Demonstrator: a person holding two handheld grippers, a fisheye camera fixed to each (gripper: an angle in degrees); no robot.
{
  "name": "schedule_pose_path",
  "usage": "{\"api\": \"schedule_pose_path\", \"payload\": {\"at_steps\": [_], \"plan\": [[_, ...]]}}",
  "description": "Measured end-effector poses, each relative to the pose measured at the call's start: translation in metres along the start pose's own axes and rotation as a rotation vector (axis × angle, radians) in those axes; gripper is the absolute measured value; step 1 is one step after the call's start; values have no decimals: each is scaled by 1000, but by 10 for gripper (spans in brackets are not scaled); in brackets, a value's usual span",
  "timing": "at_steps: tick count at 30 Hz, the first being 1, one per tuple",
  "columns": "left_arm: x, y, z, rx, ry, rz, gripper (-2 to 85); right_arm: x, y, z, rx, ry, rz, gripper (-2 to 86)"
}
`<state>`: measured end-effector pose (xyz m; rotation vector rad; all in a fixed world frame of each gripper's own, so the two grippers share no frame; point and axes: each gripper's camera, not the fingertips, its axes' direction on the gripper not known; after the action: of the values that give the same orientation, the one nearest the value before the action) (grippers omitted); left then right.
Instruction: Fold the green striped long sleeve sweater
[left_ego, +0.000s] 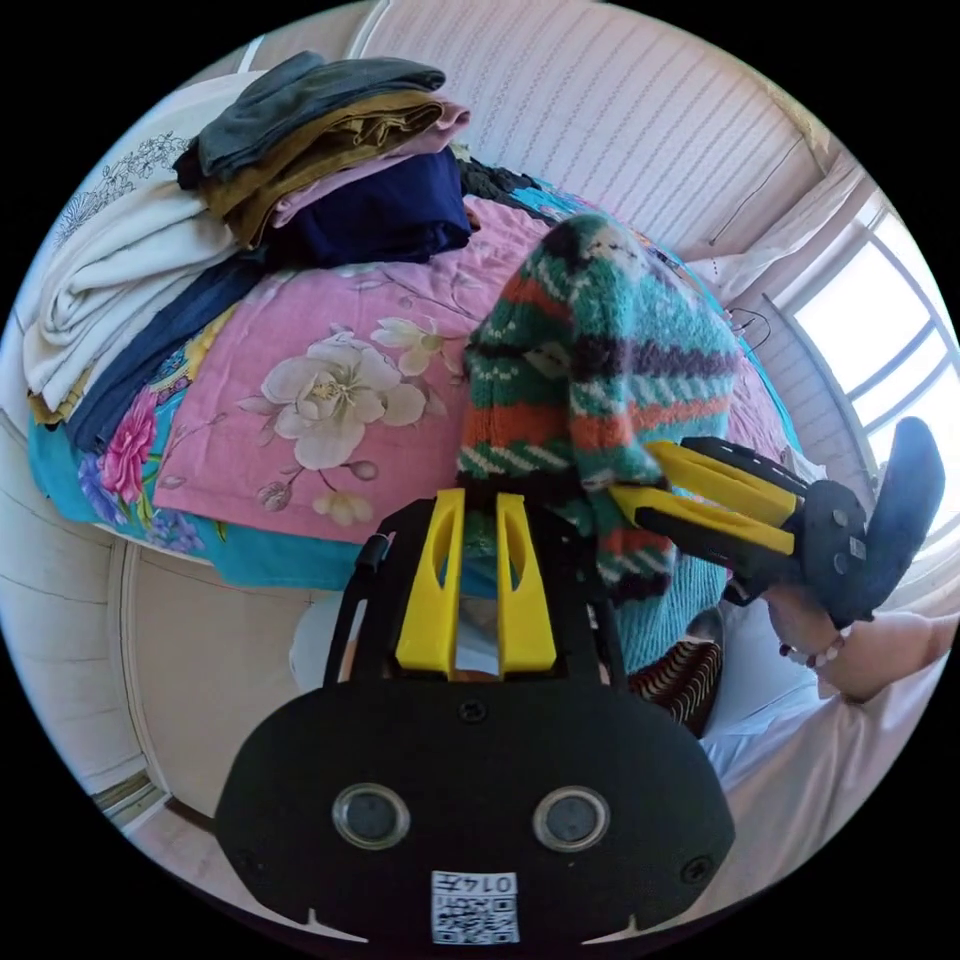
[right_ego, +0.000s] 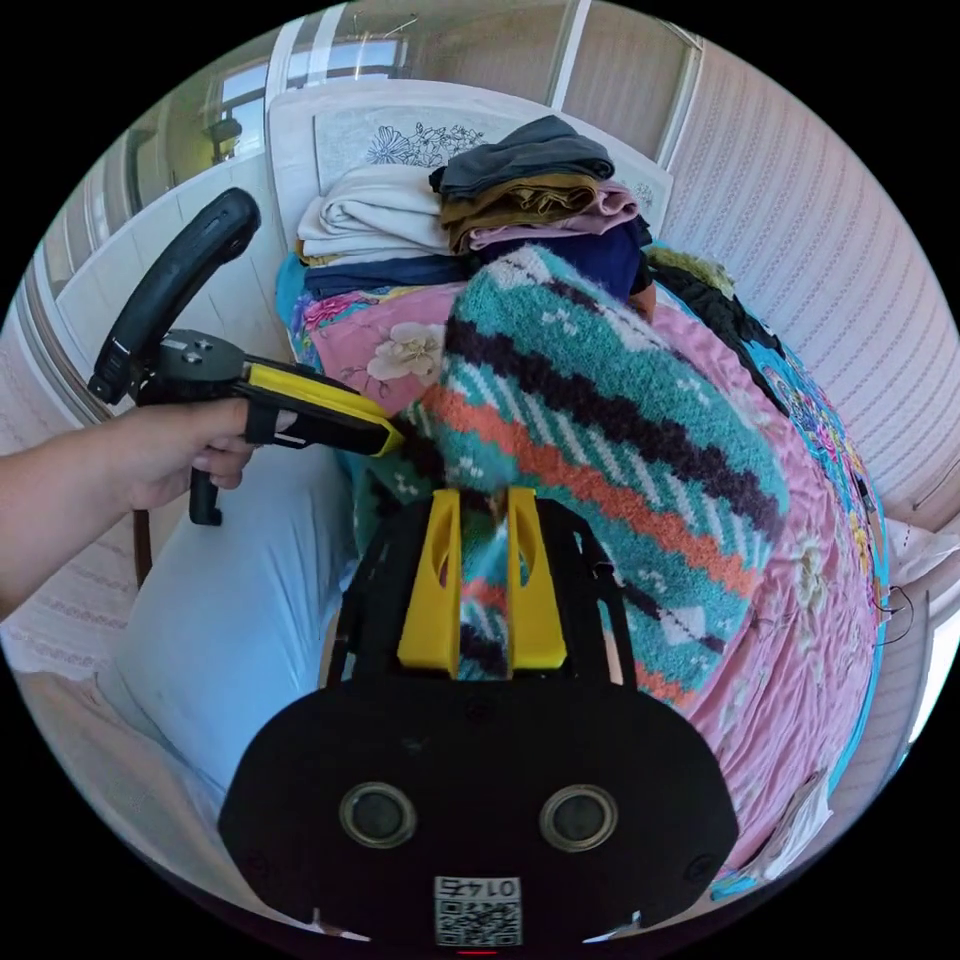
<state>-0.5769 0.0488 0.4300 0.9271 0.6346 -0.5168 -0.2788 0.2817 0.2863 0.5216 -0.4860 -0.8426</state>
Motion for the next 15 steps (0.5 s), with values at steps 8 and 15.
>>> {"api": "schedule_pose_path", "payload": {"at_steps": [8, 15], "plan": [[47, 9, -31, 121, 6, 88, 25, 89, 67, -102, 130, -134, 196, 55], [116, -10, -70, 273, 54, 208, 8, 184, 155, -210, 306, -130, 522, 53]]}}
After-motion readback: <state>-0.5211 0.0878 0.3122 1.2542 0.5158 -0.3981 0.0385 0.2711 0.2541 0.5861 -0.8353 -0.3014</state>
